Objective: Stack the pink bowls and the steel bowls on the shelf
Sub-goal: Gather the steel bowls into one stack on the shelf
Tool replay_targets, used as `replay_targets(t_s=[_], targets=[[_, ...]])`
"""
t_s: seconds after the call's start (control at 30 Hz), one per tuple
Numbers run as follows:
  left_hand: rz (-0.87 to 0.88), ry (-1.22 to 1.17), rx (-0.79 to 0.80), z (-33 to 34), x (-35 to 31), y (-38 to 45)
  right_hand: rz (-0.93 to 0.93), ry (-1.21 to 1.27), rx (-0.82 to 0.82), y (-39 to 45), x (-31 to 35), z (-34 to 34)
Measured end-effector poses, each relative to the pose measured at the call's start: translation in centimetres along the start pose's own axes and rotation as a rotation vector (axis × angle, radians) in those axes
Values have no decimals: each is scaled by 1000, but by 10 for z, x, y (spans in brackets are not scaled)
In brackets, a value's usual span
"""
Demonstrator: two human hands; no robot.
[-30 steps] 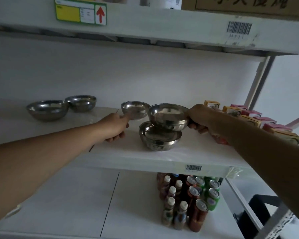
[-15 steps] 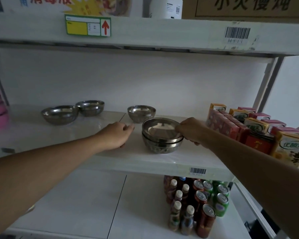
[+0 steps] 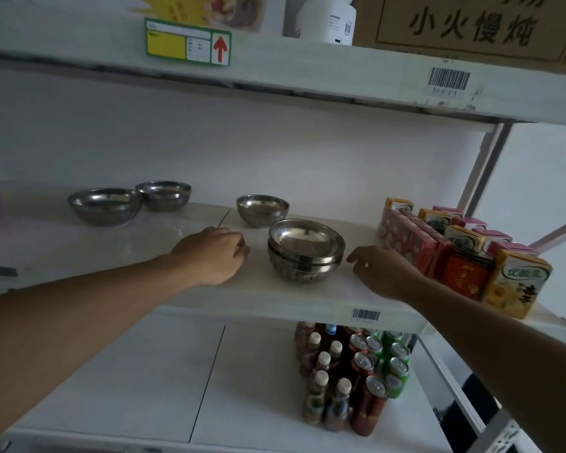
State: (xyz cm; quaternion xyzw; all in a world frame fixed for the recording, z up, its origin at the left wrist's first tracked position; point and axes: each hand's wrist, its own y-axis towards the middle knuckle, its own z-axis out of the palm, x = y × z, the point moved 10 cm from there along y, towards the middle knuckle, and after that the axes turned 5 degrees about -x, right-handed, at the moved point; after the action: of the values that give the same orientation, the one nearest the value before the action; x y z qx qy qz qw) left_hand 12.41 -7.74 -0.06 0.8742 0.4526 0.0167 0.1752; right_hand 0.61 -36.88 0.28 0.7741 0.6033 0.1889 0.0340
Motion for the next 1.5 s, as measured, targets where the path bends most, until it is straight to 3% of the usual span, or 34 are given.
replay_targets(t_s=[0.23, 0.93, 1.3, 1.5], targets=[[-63, -21, 44, 7, 0, -19, -40, -94, -16, -12, -12, 5], [-370, 108, -7, -53, -21, -118, -256, 185, 40, 14, -10, 2], [-303, 17, -53, -62, 13, -89, -120, 155, 53, 21, -3, -16], [-311, -62, -54, -38, 31, -85, -20, 307, 61, 41, -12, -7]])
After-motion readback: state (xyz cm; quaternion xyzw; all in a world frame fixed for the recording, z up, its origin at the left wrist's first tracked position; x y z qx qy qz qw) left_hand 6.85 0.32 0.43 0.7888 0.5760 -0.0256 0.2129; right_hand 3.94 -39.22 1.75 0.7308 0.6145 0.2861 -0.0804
